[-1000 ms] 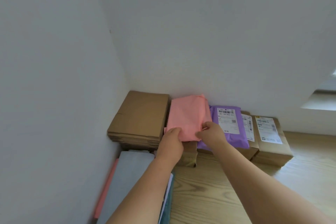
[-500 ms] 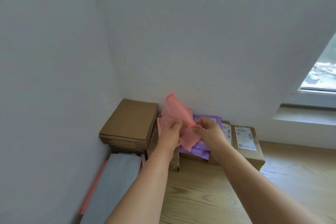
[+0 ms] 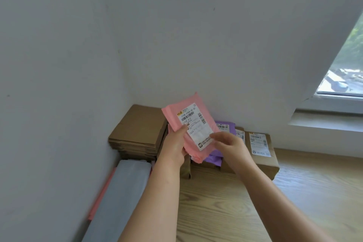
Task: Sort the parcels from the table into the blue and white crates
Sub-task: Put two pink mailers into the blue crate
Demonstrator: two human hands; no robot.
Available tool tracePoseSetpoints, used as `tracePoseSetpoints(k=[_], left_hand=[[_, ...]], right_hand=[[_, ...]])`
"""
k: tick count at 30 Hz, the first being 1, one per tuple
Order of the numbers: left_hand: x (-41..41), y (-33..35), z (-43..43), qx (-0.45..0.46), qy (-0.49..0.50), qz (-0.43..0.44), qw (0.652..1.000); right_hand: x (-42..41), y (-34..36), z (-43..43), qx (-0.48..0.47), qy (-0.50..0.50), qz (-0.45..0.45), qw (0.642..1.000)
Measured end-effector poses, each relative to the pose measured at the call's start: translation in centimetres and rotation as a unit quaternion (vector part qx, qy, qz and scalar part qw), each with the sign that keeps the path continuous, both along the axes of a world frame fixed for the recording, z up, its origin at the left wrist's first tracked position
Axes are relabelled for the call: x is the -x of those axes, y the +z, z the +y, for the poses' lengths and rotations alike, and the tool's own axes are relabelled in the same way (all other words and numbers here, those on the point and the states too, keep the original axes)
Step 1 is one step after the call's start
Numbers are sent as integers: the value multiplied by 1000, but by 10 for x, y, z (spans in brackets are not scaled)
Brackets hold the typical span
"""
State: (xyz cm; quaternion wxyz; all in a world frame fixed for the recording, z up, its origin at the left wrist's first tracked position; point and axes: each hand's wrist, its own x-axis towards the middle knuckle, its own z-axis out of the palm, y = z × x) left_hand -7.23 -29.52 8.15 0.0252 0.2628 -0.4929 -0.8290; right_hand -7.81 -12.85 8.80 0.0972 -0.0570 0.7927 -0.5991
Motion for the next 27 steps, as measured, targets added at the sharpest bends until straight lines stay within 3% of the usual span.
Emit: tracePoseSetpoints(k=[4, 10, 13, 27], left_hand=[[-17, -3, 0, -26, -34, 4, 999], [-24, -12, 1, -28, -72, -7, 997], [-24, -15, 3, -48, -74, -24, 996], [-20, -21, 9, 0, -82, 3, 997]], right_hand=[[-2, 0, 10, 9, -39, 18, 999], [-10, 1, 18, 53, -44, -57, 996], [-15, -1, 22, 121, -58, -106, 985], [-18, -18, 40, 170, -42, -151, 973]])
